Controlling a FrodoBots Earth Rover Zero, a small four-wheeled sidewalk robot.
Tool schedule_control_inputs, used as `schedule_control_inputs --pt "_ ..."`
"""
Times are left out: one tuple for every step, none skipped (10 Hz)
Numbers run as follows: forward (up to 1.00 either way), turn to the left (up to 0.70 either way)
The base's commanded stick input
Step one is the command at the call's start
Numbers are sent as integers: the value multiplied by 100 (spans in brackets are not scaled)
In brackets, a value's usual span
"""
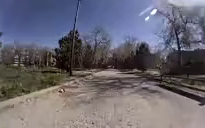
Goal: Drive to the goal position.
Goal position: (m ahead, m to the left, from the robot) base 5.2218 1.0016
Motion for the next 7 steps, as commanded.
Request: schedule_control_inputs --pt "100 0" --pt "100 0" --pt "100 0" --pt "100 0" --pt "100 0" --pt "100 0" --pt "100 0"
